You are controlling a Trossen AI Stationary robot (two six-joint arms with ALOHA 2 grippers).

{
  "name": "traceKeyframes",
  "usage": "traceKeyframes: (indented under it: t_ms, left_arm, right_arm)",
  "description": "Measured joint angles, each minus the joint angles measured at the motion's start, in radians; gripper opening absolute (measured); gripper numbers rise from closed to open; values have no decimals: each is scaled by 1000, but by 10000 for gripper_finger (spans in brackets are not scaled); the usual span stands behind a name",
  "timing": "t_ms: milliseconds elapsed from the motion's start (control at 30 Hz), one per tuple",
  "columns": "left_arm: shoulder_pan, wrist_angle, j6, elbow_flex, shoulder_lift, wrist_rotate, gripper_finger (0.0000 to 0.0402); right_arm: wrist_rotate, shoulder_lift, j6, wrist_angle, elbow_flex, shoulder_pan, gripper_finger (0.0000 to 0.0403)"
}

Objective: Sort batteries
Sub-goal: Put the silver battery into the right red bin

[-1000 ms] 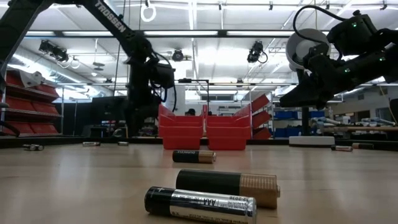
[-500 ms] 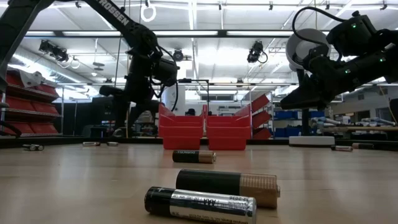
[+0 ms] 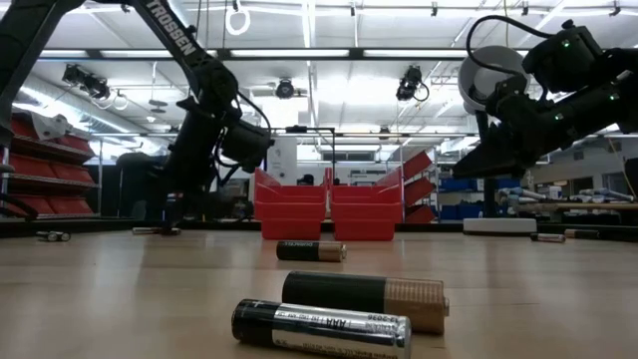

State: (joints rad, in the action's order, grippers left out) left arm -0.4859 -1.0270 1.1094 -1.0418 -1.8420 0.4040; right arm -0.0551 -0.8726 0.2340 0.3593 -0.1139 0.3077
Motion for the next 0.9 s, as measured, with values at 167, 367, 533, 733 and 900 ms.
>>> traceKeyframes:
  t_ms: [167, 367, 533, 733, 900]
  left_arm:
    - [19, -19, -125, -1, 2, 0, 127]
    - [50, -126, -302, -47, 1, -5, 127]
    - [49, -208, -425, -78, 1, 82, 127]
    - [50, -204, -425, -82, 1, 146, 127]
    - [52, -168, -437, -82, 1, 98, 126]
  right_arm:
    - [0, 0, 2, 7, 0, 0, 117]
    - [-1, 0, 2, 15, 0, 0, 117]
    - [-1, 0, 3, 16, 0, 0, 117]
    - [-1, 0, 3, 14, 0, 0, 117]
    - [-2, 0, 2, 15, 0, 0, 117]
